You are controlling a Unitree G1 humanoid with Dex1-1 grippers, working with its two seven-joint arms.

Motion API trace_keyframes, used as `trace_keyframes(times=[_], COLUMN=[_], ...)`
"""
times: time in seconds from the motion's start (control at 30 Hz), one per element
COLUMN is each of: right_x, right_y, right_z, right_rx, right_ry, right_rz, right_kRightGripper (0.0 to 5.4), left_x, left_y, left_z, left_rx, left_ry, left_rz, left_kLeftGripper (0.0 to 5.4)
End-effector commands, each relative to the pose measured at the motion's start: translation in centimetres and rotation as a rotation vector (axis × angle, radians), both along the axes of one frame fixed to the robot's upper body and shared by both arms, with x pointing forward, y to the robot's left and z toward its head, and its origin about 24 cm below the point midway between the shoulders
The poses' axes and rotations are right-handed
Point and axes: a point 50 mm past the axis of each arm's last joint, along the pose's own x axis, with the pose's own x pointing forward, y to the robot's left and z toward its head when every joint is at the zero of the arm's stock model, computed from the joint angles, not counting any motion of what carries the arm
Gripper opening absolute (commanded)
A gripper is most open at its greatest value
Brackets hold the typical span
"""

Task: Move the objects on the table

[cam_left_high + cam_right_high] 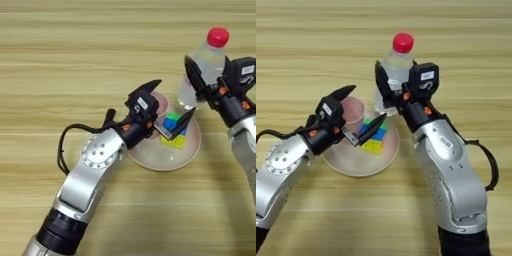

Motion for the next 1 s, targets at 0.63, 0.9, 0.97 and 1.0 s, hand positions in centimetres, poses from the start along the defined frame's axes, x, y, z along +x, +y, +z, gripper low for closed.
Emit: trace_keyframes(times=[0.63,0.9,0.97,1.0], right_x=[-2.3,-2.5,-2.5,-2.5], right_y=[2.8,3.2,3.2,3.2], right_z=[0.7,0.8,0.7,0.7], right_rx=[0.063,0.079,0.08,0.08], right_ry=[0.032,0.048,0.053,0.056], right_rz=[0.187,0.224,0.225,0.225], right_kRightGripper=[3.23,3.23,3.23,3.23], left_x=[1.1,1.3,1.3,1.3], left_y=[0.0,-0.1,-0.2,-0.2], left_z=[0.1,0.3,0.4,0.5], left_rx=[-0.009,-0.014,-0.02,-0.021], left_ry=[-0.007,-0.007,-0.011,-0.013], left_rz=[0.002,-0.006,-0.008,-0.009], left_kLeftGripper=[5.4,5.4,5.4,5.4])
